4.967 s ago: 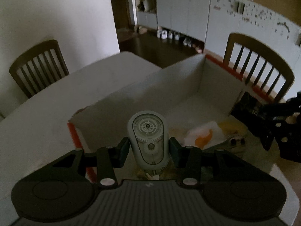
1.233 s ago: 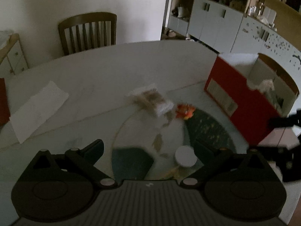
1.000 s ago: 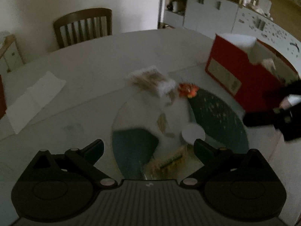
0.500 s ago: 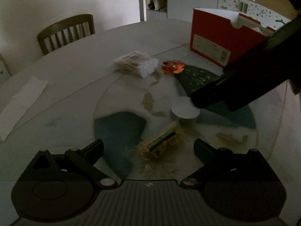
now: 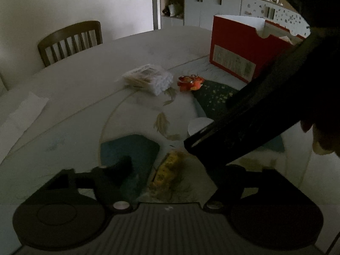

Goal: Organize objects
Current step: 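Grasp the yellow snack stick with the left gripper while the right grasps the white round container, then carry the snack stick and white container over the red shoebox with both grippers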

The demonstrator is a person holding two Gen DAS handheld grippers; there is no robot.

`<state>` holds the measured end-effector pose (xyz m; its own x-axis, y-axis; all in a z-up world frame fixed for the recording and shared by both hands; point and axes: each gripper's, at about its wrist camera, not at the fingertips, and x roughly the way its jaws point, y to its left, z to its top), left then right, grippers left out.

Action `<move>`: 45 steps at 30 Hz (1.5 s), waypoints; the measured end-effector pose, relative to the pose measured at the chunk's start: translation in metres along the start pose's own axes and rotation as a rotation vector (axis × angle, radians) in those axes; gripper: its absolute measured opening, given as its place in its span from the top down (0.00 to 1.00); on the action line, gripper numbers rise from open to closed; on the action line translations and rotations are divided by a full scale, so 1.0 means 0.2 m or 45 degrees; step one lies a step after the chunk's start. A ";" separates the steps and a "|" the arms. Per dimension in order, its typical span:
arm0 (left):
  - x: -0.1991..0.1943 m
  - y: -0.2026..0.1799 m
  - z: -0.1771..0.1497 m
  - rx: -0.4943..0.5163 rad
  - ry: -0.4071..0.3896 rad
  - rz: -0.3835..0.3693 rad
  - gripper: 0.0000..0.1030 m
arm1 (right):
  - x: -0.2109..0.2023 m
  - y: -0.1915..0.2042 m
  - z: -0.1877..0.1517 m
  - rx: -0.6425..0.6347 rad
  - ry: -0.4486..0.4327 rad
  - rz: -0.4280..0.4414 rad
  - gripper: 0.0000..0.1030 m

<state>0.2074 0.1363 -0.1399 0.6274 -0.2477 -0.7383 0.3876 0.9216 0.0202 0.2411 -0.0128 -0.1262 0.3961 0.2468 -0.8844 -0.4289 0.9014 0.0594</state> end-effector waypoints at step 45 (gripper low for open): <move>-0.35 -0.20 0.22 -0.280 -0.050 -0.034 0.84 | -0.66 -0.37 -0.27 0.101 -0.199 0.022 0.63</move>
<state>0.1775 0.1036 -0.0591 0.6463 -0.2803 -0.7097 0.2505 0.9565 -0.1497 0.1764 -0.1308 -0.0385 0.5132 0.3090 -0.8007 -0.3734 0.9204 0.1159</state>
